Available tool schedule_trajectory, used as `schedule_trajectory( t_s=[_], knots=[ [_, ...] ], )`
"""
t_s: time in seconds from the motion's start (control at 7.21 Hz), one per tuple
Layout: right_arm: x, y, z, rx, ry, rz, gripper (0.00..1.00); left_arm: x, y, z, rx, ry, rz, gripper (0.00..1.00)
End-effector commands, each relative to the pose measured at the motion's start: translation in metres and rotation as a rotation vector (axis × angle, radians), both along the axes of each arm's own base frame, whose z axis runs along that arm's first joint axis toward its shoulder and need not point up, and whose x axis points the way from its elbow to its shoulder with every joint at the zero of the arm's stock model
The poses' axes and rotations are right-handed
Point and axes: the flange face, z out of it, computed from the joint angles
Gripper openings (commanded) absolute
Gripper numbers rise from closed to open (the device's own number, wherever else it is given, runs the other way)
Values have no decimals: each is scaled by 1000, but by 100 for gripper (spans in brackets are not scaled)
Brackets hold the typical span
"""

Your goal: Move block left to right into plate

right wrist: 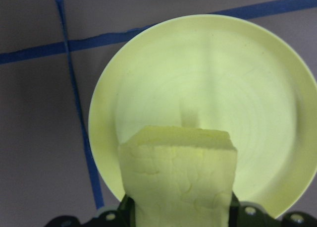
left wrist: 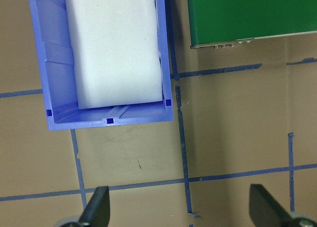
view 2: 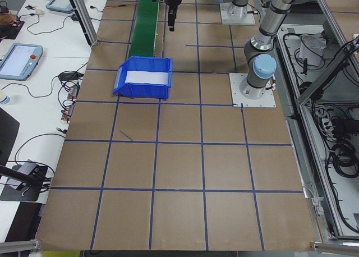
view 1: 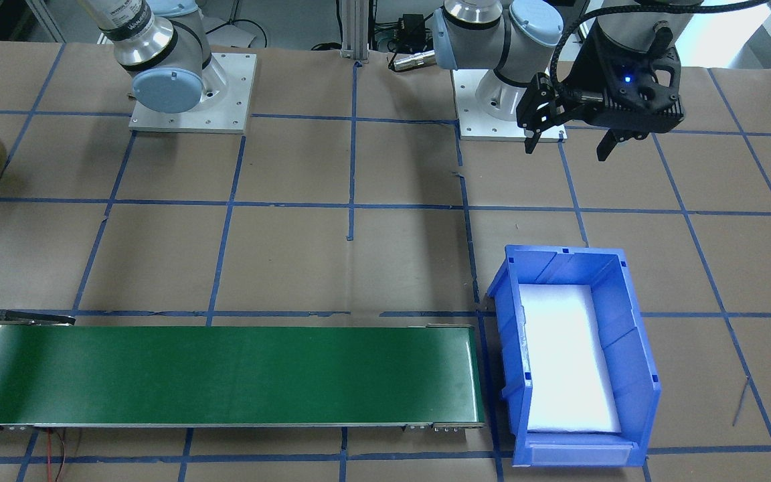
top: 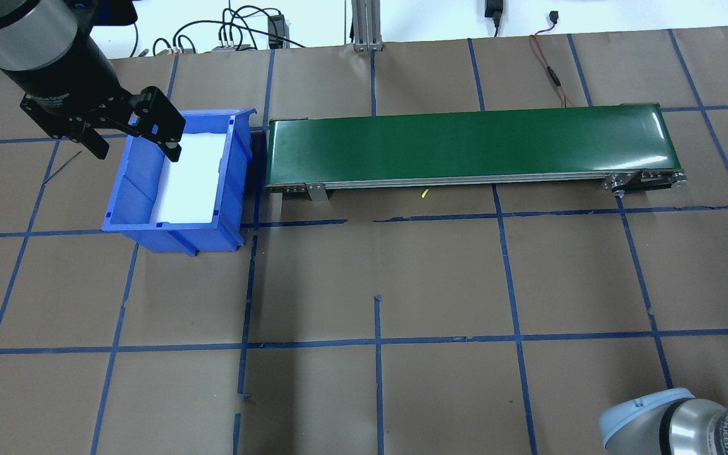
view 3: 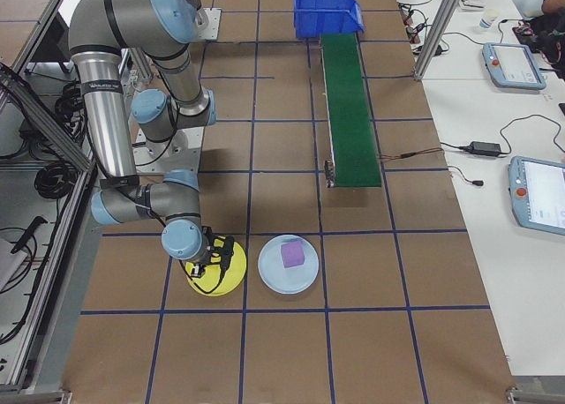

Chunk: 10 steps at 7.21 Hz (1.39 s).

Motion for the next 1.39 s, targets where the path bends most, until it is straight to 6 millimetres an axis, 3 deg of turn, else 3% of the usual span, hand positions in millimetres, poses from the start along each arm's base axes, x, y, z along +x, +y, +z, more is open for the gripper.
schedule_trajectory(
  t_s=[0.0, 0.42, 0.56, 0.69, 0.97, 1.25],
  knots=[
    [-8, -9, 4, -114, 68, 74, 100, -1, 1, 0, -1, 0, -1, 100],
    [-5, -11, 5, -102, 62, 86, 100, 0, 0, 0, -1, 0, 0, 100],
    [-2, -19, 16, -106, 78, 96, 100, 0, 0, 0, 0, 0, 0, 100],
    [9, -50, 44, -122, 131, 159, 100, 0, 0, 0, 0, 0, 0, 100],
    [58, -116, 134, -157, 239, 308, 100, 0, 0, 0, 0, 0, 0, 100],
    [84, -153, 190, -195, 288, 389, 100, 0, 0, 0, 1, -1, 0, 100]
  ],
)
